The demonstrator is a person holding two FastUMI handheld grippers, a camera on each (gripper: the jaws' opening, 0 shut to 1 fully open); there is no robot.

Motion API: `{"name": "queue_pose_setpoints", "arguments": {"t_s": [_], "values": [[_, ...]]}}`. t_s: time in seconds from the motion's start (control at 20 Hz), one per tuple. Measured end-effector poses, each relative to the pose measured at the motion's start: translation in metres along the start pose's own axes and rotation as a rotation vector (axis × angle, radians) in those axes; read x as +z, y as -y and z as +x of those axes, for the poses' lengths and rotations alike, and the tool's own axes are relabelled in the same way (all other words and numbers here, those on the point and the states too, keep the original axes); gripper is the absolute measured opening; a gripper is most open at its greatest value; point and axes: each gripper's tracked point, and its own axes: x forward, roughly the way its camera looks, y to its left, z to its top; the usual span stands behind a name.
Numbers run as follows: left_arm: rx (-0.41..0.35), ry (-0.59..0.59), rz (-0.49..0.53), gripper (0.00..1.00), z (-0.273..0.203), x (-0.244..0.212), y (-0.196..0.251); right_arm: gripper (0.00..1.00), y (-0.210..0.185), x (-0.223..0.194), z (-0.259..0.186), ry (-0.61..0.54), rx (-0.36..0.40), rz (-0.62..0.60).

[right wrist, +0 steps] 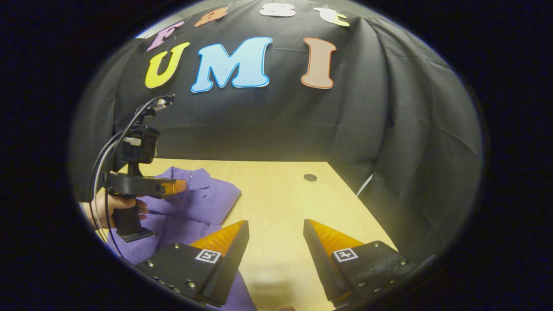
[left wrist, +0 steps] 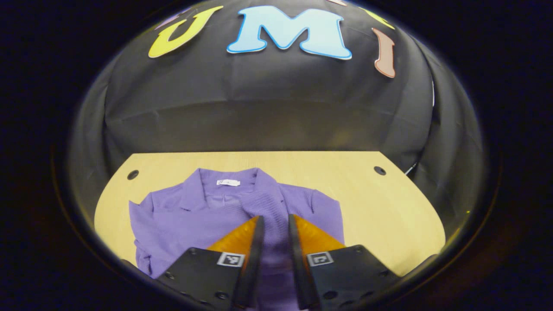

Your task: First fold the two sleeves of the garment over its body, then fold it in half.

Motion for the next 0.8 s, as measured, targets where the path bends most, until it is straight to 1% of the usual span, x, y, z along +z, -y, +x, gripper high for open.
{"name": "queue_pose_setpoints", "arguments": {"t_s": [0.05,0.1,0.15,0.2,0.25,0.45,0.55,0.8], "values": [[-0.009,0.009,0.001,0.47,-0.006,0.0,-0.001,0.79,-0.001,-0.006,-0.001,-0.006,0.002,0.009],[-0.016,0.014,0.005,0.64,-0.013,-0.002,-0.002,0.79,-0.001,-0.01,-0.002,-0.01,0.006,0.016],[-0.017,0.015,0.008,0.72,-0.021,-0.004,-0.004,0.8,-0.003,-0.015,-0.004,-0.016,0.005,0.023],[-0.019,0.013,0.009,0.77,-0.03,-0.007,-0.008,0.82,-0.004,-0.02,-0.006,-0.02,0.002,0.027],[-0.03,0.013,0.007,0.82,-0.041,-0.011,-0.01,0.82,-0.004,-0.027,-0.007,-0.028,0.0,0.031],[-0.027,0.024,0.006,0.99,-0.086,-0.024,-0.037,0.82,-0.014,-0.057,-0.021,-0.066,-0.008,0.045],[-0.021,0.019,-0.003,0.96,-0.113,-0.037,-0.053,0.82,-0.022,-0.076,-0.029,-0.092,-0.004,0.044],[0.007,-0.016,-0.011,0.99,-0.18,-0.088,-0.107,0.82,-0.037,-0.133,-0.054,-0.186,-0.018,0.01]]}}
